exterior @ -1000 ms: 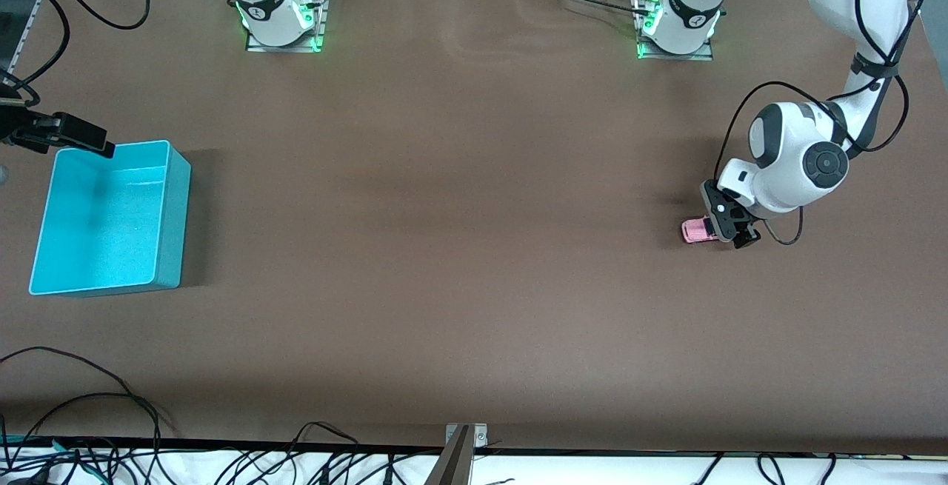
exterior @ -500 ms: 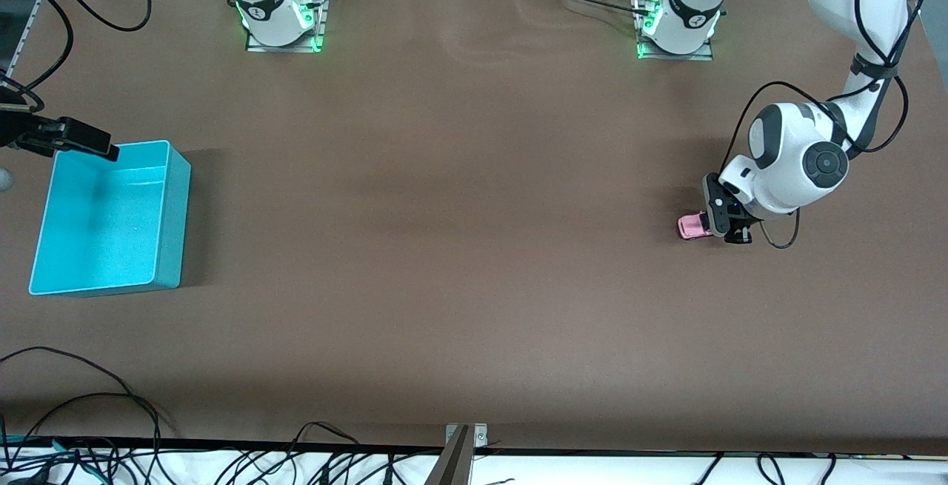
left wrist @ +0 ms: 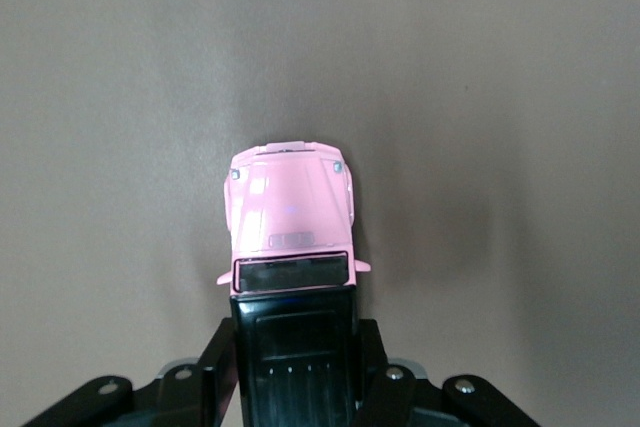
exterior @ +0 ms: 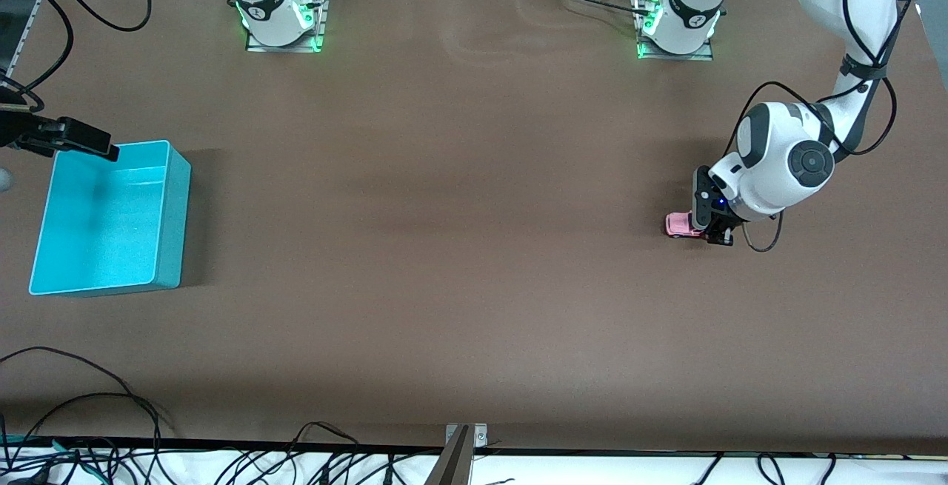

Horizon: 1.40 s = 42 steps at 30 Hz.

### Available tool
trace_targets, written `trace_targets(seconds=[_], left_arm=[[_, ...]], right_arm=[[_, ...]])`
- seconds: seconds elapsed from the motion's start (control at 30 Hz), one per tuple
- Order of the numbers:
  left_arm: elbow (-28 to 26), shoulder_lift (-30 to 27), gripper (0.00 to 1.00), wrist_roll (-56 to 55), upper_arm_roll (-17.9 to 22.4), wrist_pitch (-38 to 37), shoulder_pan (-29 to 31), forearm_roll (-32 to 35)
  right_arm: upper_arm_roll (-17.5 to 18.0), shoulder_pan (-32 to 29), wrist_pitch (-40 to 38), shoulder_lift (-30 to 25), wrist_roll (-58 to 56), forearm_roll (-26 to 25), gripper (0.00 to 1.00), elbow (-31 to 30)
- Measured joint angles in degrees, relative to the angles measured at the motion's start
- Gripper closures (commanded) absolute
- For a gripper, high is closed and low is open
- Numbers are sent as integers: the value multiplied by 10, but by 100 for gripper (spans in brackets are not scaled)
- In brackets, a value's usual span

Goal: Wind and store pink jeep toy

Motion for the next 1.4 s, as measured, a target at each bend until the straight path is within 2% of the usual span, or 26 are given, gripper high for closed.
trace_targets(seconds=[0.67, 1.07, 1.4], left_arm=[[-2, 8, 100, 7, 3, 2, 4, -24], [-2, 8, 100, 34, 11, 3, 42, -24], [-2, 9, 100, 62, 38, 8, 44, -24]], right_arm=[[0, 0, 1, 0, 0, 0, 0, 0], [0, 0, 1, 0, 0, 0, 0, 0], [0, 0, 1, 0, 0, 1, 0, 0]])
